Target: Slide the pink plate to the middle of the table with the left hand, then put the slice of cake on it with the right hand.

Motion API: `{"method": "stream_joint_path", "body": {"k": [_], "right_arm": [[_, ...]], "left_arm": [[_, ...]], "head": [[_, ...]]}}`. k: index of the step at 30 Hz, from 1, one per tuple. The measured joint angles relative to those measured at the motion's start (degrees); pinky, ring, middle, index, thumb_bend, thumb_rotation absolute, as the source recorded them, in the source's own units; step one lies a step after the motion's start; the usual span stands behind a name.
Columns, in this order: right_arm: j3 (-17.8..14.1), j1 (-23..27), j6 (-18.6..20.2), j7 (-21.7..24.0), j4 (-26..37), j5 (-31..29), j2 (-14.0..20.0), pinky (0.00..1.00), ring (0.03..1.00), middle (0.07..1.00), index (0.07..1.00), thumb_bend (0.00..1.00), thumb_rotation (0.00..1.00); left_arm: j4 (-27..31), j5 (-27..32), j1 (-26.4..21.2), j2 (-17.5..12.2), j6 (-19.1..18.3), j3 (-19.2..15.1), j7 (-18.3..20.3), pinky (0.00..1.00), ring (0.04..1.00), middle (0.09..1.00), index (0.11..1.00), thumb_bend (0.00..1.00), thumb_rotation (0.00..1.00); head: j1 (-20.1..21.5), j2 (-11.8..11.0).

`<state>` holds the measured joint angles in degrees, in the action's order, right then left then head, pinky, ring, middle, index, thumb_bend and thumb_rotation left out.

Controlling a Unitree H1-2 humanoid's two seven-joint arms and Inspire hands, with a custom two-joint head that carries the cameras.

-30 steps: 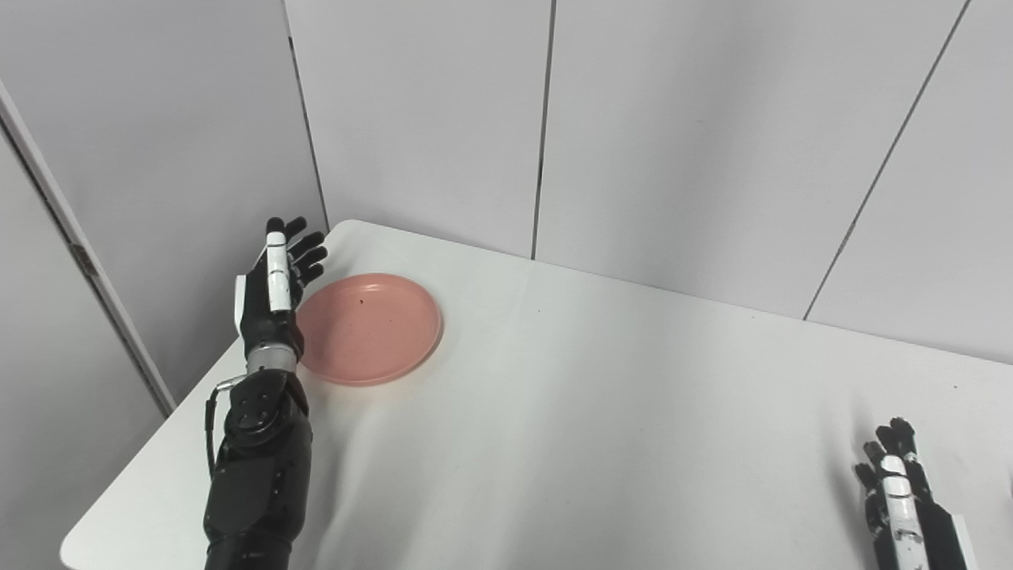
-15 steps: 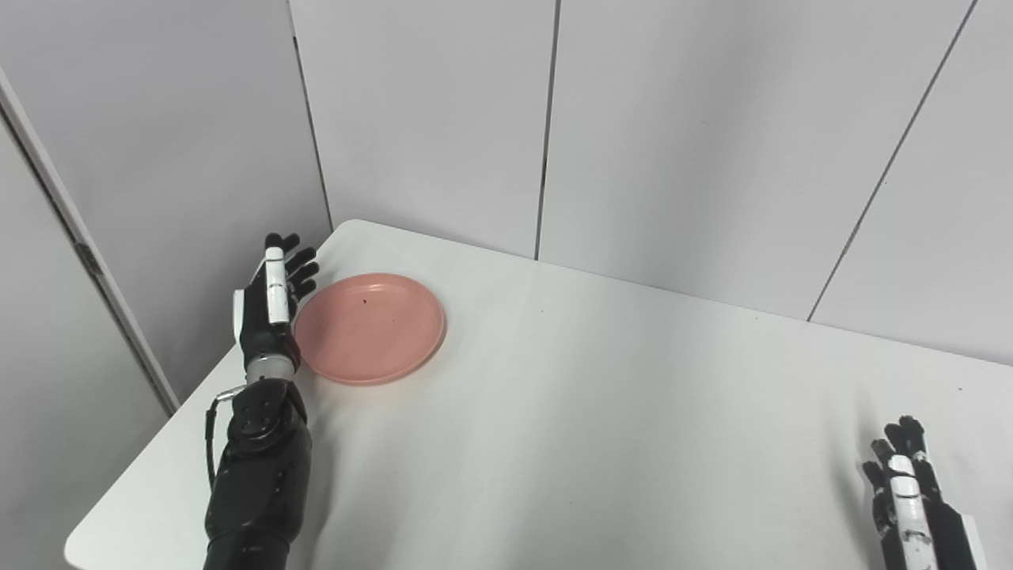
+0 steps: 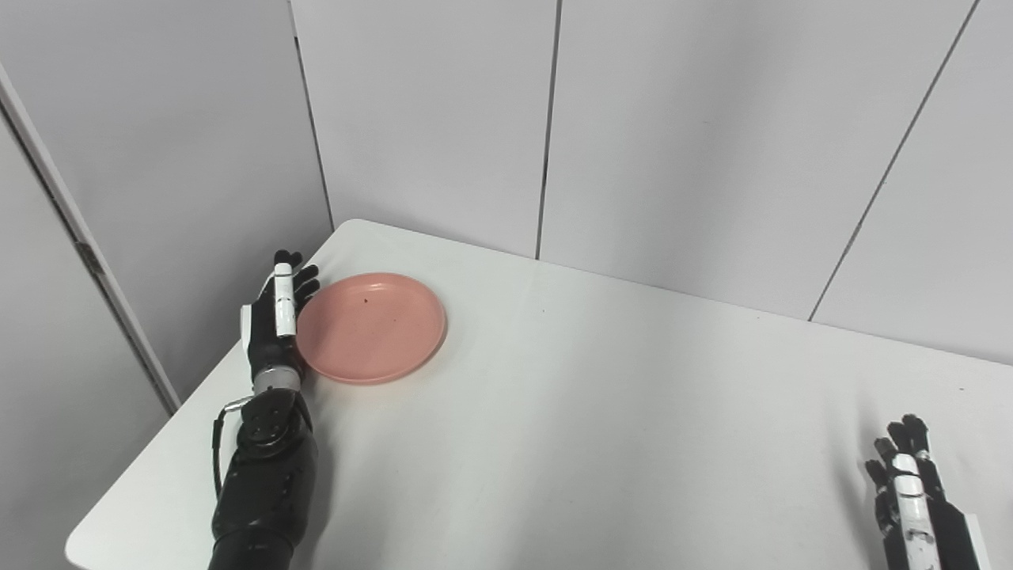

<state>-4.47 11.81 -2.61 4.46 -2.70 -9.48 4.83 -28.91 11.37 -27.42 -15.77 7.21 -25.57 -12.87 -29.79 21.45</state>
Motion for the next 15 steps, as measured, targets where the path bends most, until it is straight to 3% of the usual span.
{"method": "stream_joint_path", "body": {"k": [10,15], "right_arm": [[0.0,0.0,0.7,-0.1,0.6,-0.1,0.0,1.0,1.0,1.0,1.0,0.34,0.79],[0.0,0.0,0.9,-0.2,0.9,-0.1,0.0,1.0,1.0,1.0,1.0,0.32,0.79]], "left_arm": [[-0.4,0.2,0.0,-0.2,1.1,0.3,0.1,0.93,0.86,0.831,0.841,0.76,1.0],[-0.1,0.8,0.0,-0.1,0.0,1.5,0.8,0.89,0.848,0.83,0.834,0.75,1.0]], "head": [[0.0,0.2],[0.1,0.2]]}}
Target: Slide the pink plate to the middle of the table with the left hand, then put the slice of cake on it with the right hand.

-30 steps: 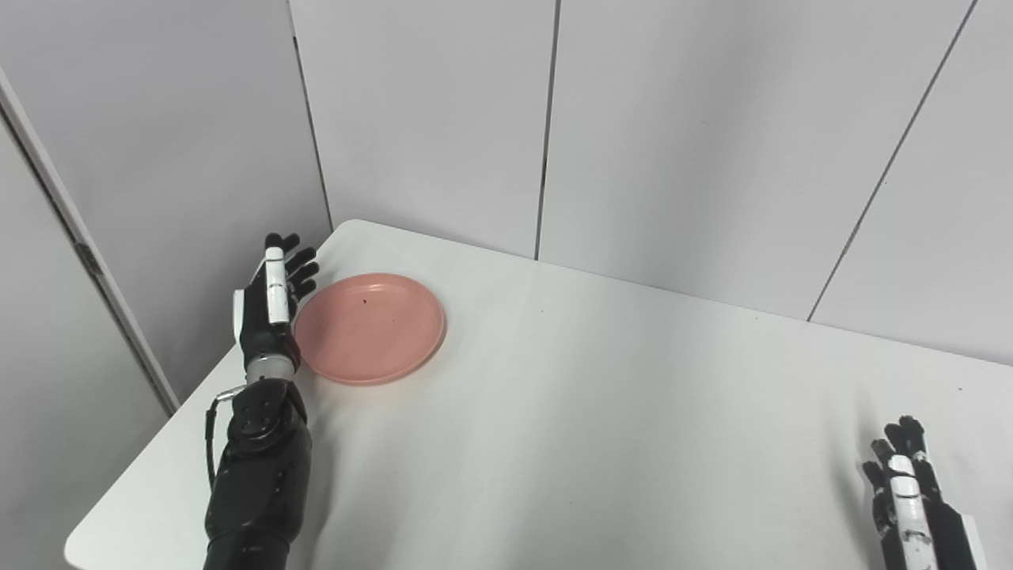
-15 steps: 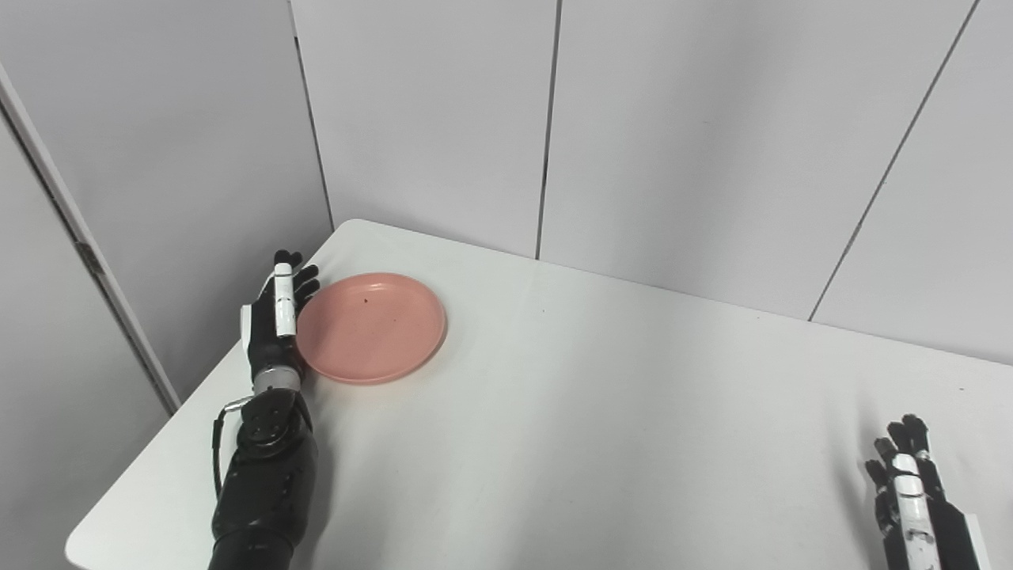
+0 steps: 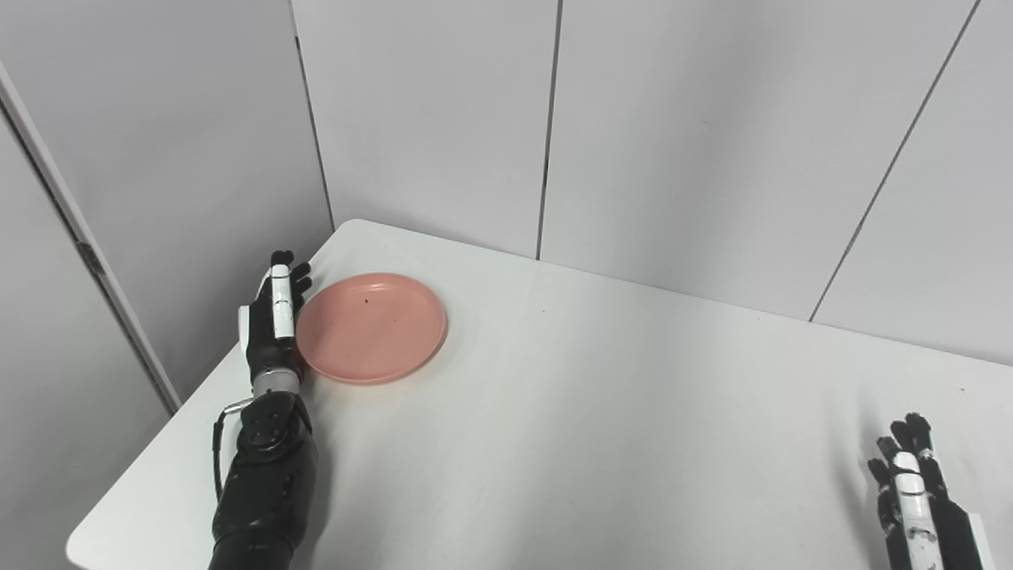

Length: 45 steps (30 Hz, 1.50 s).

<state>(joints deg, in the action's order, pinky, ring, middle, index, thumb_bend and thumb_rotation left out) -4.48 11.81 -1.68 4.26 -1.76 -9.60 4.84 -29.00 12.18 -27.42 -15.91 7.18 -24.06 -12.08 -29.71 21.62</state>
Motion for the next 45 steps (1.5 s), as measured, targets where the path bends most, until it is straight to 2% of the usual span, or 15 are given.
{"method": "stream_joint_path", "body": {"k": [4,12,18,26,32,34,38,45], "right_arm": [[0.0,0.0,0.1,0.0,0.1,0.0,0.0,1.0,1.0,1.0,1.0,0.32,0.79],[0.0,0.0,0.1,-0.2,0.2,0.2,-0.3,1.0,1.0,1.0,1.0,0.29,0.78],[0.0,0.0,0.9,-0.8,0.7,0.6,-0.3,1.0,1.0,1.0,1.0,0.28,0.77],[0.1,0.0,0.9,-1.0,0.9,0.7,-0.5,1.0,1.0,1.0,1.0,0.26,0.76],[0.1,-0.1,0.9,-1.5,1.4,1.7,-0.8,1.0,1.0,1.0,1.0,0.24,0.76],[0.1,-0.2,0.9,-1.7,2.0,1.7,-0.9,1.0,1.0,1.0,1.0,0.24,0.76],[0.3,-0.2,1.0,-1.8,2.3,2.0,-0.9,1.0,1.0,1.0,1.0,0.24,0.76],[0.5,-0.3,1.6,-2.2,2.4,2.4,-1.1,1.0,1.0,1.0,1.0,0.25,0.73]], "left_arm": [[0.3,2.0,0.0,0.2,-0.9,0.7,1.5,0.85,0.83,0.811,0.819,0.75,0.99],[0.3,3.8,-0.8,1.3,-1.5,4.6,5.7,0.85,0.827,0.808,0.812,0.76,0.97],[0.5,5.0,-1.1,2.8,-1.7,5.7,8.6,0.87,0.84,0.818,0.819,0.76,0.98],[2.0,5.7,-1.1,3.5,-3.7,7.1,10.0,0.87,0.838,0.817,0.819,0.74,0.98],[3.4,5.7,-1.1,5.8,-4.5,8.5,11.1,0.86,0.827,0.802,0.805,0.74,0.98],[4.3,5.6,-1.0,6.8,-5.3,9.3,11.4,0.87,0.846,0.821,0.826,0.73,1.0],[5.6,5.6,-0.4,7.9,-6.0,11.5,13.3,0.87,0.856,0.834,0.84,0.74,1.0],[8.7,4.7,1.1,11.9,-6.7,15.0,13.5,0.9,0.883,0.865,0.862,0.73,0.99]], "head": [[0.1,0.1],[0.3,0.1],[0.4,0.3],[0.9,0.5],[1.7,1.0],[1.8,1.1],[2.1,1.3],[3.6,1.8]]}}
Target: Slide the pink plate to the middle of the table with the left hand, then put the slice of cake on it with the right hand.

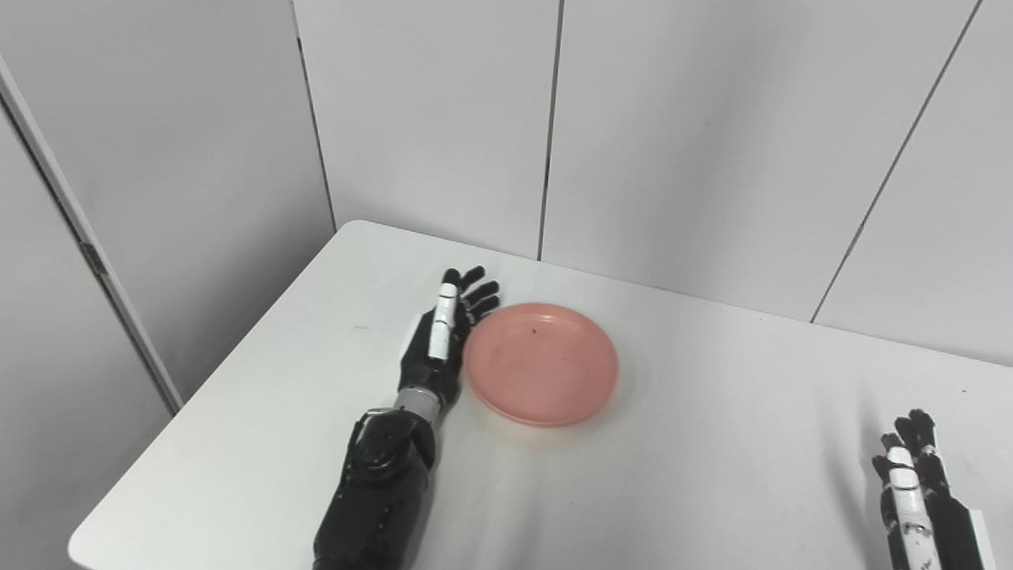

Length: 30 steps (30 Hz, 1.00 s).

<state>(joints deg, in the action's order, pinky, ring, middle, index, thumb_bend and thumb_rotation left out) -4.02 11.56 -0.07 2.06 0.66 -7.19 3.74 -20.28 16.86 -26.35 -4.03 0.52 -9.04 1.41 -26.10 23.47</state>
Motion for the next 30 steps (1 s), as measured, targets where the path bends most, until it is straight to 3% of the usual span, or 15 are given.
{"method": "stream_joint_path", "body": {"k": [6,13,14,15,17,19,23,26,30], "right_arm": [[0.0,0.0,1.6,0.3,-0.1,-1.8,-0.2,1.0,1.0,1.0,1.0,0.37,0.76],[0.7,0.4,0.6,0.9,-3.7,0.2,0.6,1.0,1.0,1.0,1.0,0.45,0.72],[0.9,0.4,0.1,0.9,-3.7,0.7,0.5,1.0,0.996,1.0,1.0,0.47,0.72],[1.2,0.4,-0.4,0.9,-3.7,1.4,0.5,1.0,0.984,0.996,1.0,0.53,0.73],[1.6,0.5,-1.2,0.5,-4.2,2.4,0.1,1.0,0.981,0.995,1.0,0.55,0.73],[1.9,0.5,-1.7,0.0,-5.0,3.0,-0.5,1.0,0.975,0.986,0.996,0.56,0.72],[2.4,0.5,-3.2,-1.2,-5.8,4.9,-1.8,1.0,0.985,0.978,0.985,0.58,0.71],[3.1,0.7,-3.2,-1.7,-6.0,6.3,-2.5,1.0,0.979,0.966,0.978,0.58,0.71],[4.0,0.9,-3.2,-3.2,-6.2,8.5,-3.6,0.99,0.96,0.954,0.973,0.56,0.72]], "left_arm": [[4.0,-0.4,2.5,4.0,-1.6,2.5,0.3,0.91,0.917,0.899,0.894,0.68,1.0],[7.8,-1.1,6.2,6.9,-1.5,5.3,1.5,0.94,0.946,0.933,0.933,0.67,1.0],[8.0,-1.2,6.5,7.0,-1.5,5.4,1.7,0.94,0.945,0.933,0.935,0.67,1.0],[8.4,-1.2,6.8,7.1,-1.6,5.6,1.8,0.94,0.95,0.935,0.936,0.66,0.99],[9.2,-1.3,7.5,7.1,-1.6,5.6,2.0,0.95,0.951,0.934,0.936,0.66,0.99],[9.5,-1.3,7.8,7.0,-1.6,5.6,2.3,0.94,0.939,0.921,0.922,0.66,0.96],[10.0,-1.6,8.5,6.8,-1.6,5.7,3.0,0.92,0.927,0.921,0.912,0.64,0.94],[10.4,-1.6,8.9,6.7,-1.6,5.7,3.7,0.91,0.923,0.919,0.91,0.64,0.92],[10.8,-2.0,9.3,6.6,-1.6,6.2,4.2,0.94,0.942,0.938,0.932,0.63,0.95]], "head": [[3.3,0.9],[11.1,2.8],[12.8,3.2],[17.0,4.2],[19.6,4.8],[19.9,4.8],[25.5,6.0],[27.3,6.2],[30.1,6.5]]}}
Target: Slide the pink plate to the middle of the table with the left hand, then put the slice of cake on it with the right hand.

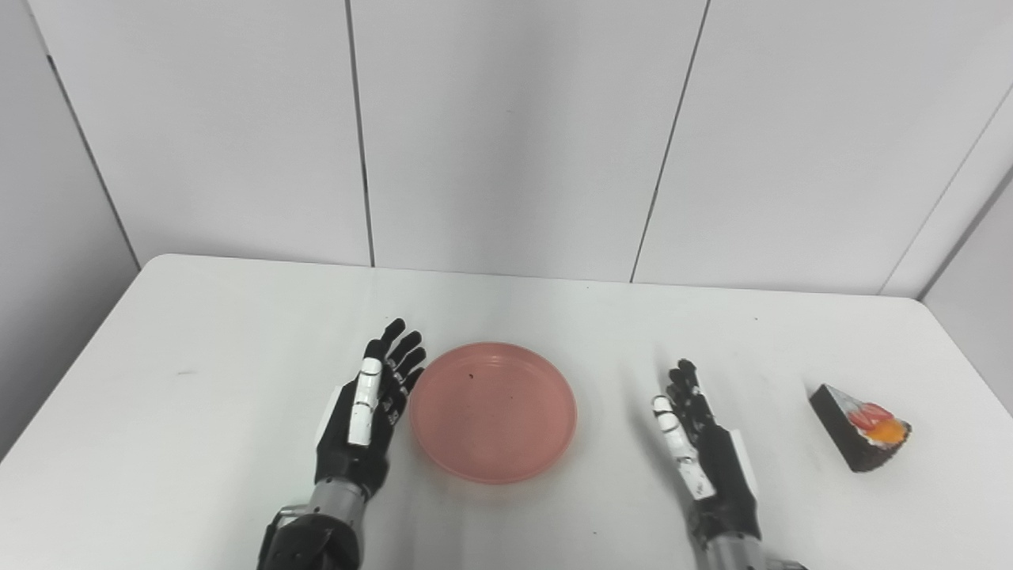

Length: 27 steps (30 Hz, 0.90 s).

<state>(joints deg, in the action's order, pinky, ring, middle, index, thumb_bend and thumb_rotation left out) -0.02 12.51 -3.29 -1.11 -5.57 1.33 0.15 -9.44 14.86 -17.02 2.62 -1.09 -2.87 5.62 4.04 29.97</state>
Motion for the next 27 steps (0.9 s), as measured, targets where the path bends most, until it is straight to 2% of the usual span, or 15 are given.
{"method": "stream_joint_path", "body": {"k": [4,9,12,16,19,22,24,25,27], "right_arm": [[0.6,0.4,-0.2,-1.1,-0.5,1.6,-0.7,0.94,0.928,0.932,0.953,0.57,0.72],[1.2,0.9,-0.2,-2.5,-1.0,4.7,-0.9,0.96,0.95,0.935,0.948,0.58,0.74],[1.1,1.7,-0.6,-2.4,-1.9,4.4,-0.6,0.95,0.952,0.949,0.959,0.58,0.7],[0.4,3.3,-2.5,-1.5,-3.3,2.9,0.6,0.93,0.937,0.929,0.94,0.61,0.69],[-0.6,5.2,-2.5,-2.4,-3.2,5.3,2.6,0.88,0.897,0.908,0.921,0.59,0.68],[-1.8,6.5,-2.3,-4.1,-1.9,7.9,5.1,0.88,0.902,0.907,0.923,0.55,0.69],[-1.8,6.7,-1.4,-4.1,0.2,10.2,7.1,0.85,0.887,0.886,0.901,0.57,0.64],[-1.9,6.9,0.0,-4.2,1.6,11.8,7.9,0.83,0.872,0.873,0.887,0.58,0.57],[-2.4,7.6,1.8,-4.2,3.2,13.8,9.0,0.81,0.863,0.869,0.885,0.6,0.5]], "left_arm": [[0.7,0.0,0.9,-0.8,-0.1,1.5,1.7,0.97,0.962,0.955,0.946,0.63,0.97],[0.8,0.4,1.1,-1.5,-0.2,1.9,3.0,0.95,0.955,0.951,0.938,0.62,0.97],[0.8,0.4,1.1,-1.6,-0.2,2.0,3.2,0.95,0.952,0.948,0.935,0.63,0.96],[0.7,0.4,1.1,-1.6,-0.2,2.2,3.6,0.94,0.947,0.944,0.934,0.61,0.97],[0.5,0.4,1.1,-1.6,0.0,2.2,3.9,0.94,0.946,0.945,0.932,0.61,0.96],[0.2,0.4,0.9,-1.6,0.1,2.2,4.2,0.95,0.949,0.947,0.935,0.62,0.96],[-0.2,0.4,0.7,-1.6,0.3,2.2,4.5,0.95,0.949,0.947,0.935,0.62,0.97],[-0.5,0.4,0.5,-1.7,0.3,2.2,4.7,0.95,0.947,0.944,0.932,0.62,0.97],[-0.8,0.4,0.4,-1.8,0.4,2.1,5.0,0.94,0.945,0.941,0.929,0.63,0.97]], "head": [[2.4,0.2],[4.8,0.5],[5.3,0.5],[6.0,0.3],[6.8,-0.1],[8.0,-0.4],[10.4,-0.8],[12.7,-1.1],[12.7,-1.1]]}}
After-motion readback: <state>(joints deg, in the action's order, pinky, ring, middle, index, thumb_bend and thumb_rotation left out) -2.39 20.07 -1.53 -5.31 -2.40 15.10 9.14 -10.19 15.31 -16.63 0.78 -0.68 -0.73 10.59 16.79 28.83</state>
